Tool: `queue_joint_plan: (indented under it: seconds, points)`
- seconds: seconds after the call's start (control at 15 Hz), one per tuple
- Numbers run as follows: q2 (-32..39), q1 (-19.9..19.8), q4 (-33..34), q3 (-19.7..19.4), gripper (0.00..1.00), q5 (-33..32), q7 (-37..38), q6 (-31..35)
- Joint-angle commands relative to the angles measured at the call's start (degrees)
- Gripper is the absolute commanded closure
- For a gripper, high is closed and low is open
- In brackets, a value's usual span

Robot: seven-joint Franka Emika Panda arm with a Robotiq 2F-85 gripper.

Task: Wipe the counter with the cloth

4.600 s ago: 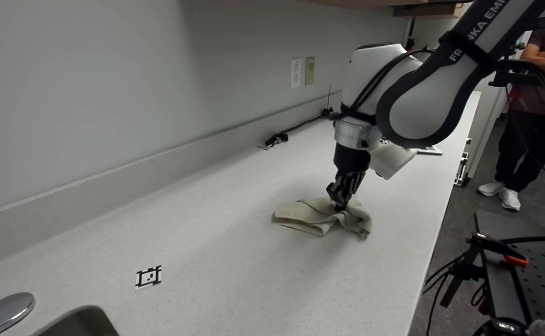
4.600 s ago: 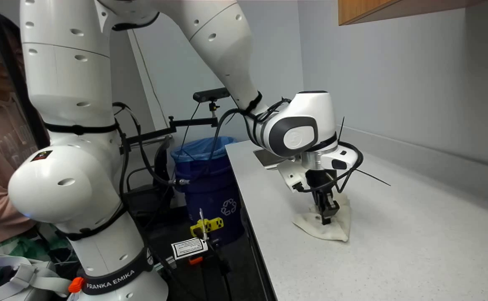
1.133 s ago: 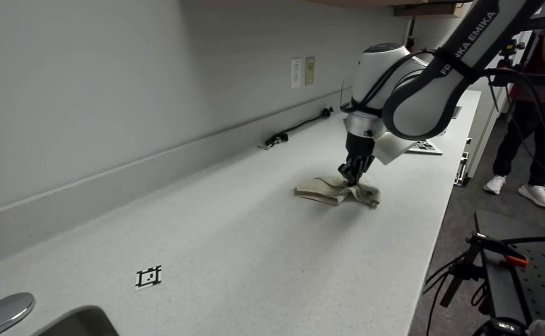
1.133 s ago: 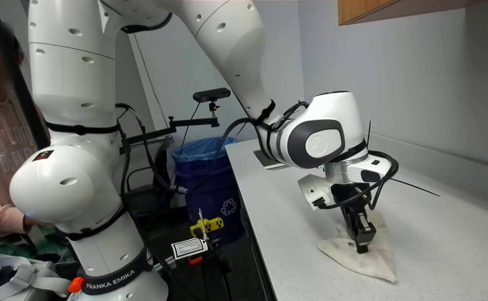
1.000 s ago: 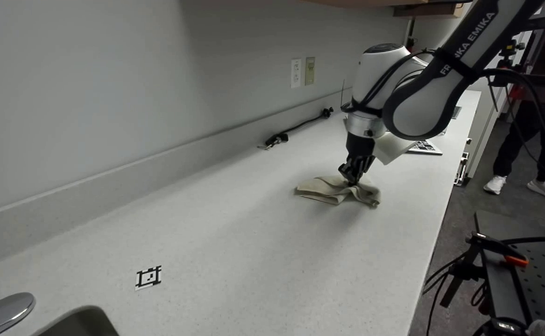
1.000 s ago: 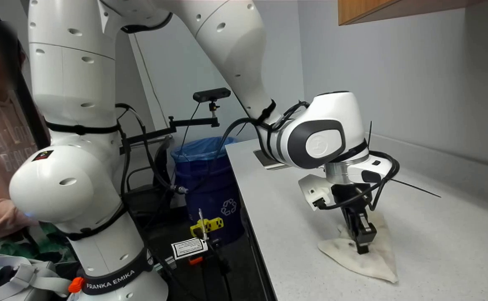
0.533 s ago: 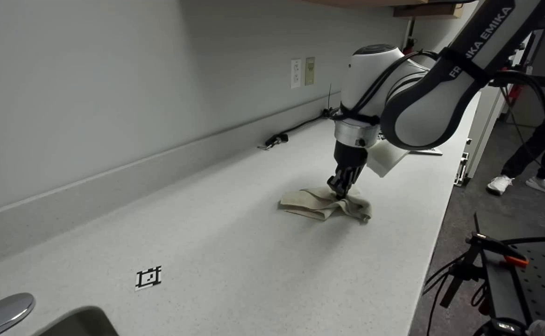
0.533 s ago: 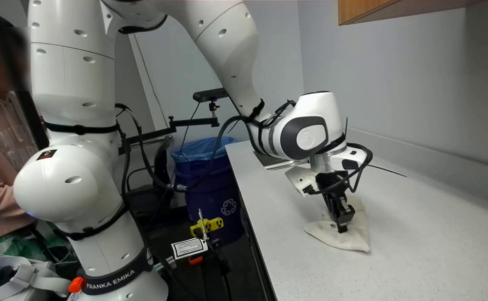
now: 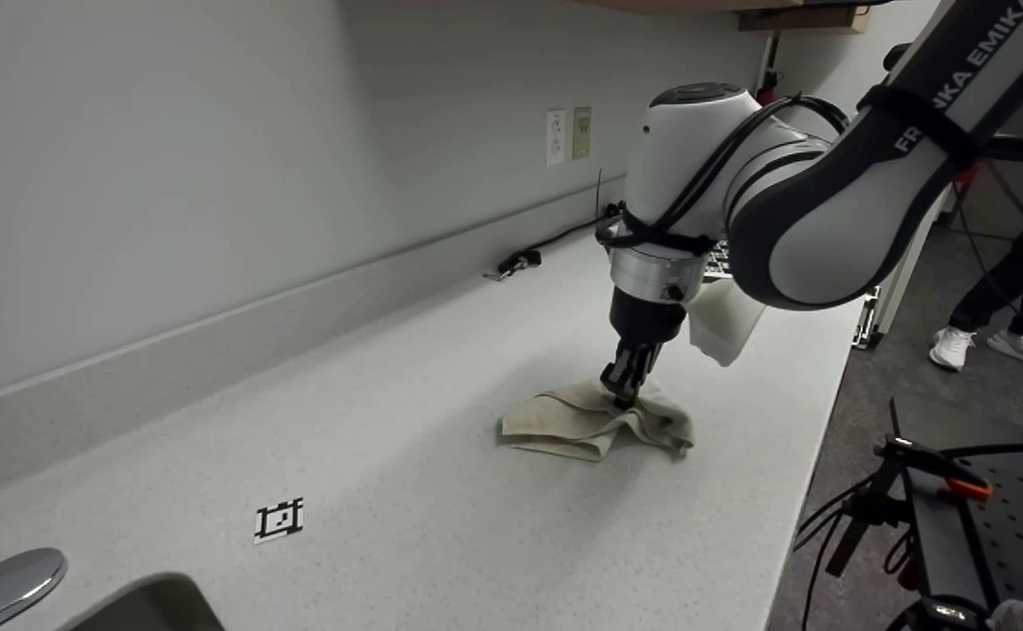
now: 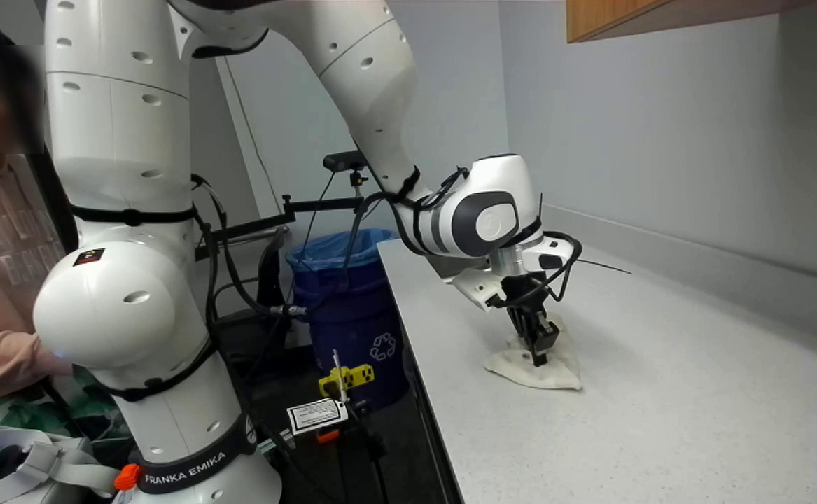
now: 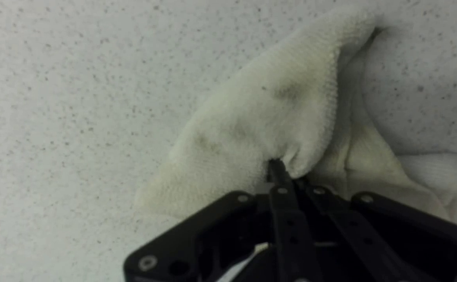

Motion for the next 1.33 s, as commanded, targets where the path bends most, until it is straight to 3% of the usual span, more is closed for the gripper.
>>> queue_joint_plan:
  seconds: [0.0, 0.47, 0.67, 1.27]
  points:
    - [0.8, -1.1, -0.3, -2.4, 0.99, -0.7, 0.4, 0.6]
    - [0.7, -5.5, 0.4, -8.6, 0.99, -0.1, 0.8, 0.7]
    - [1.0, -6.8, 0.5, -9.5, 0.99, 0.4, 0.7, 0.0]
    - [-0.7, -1.3, -3.3, -3.0, 0.99, -1.0, -0.1, 0.6]
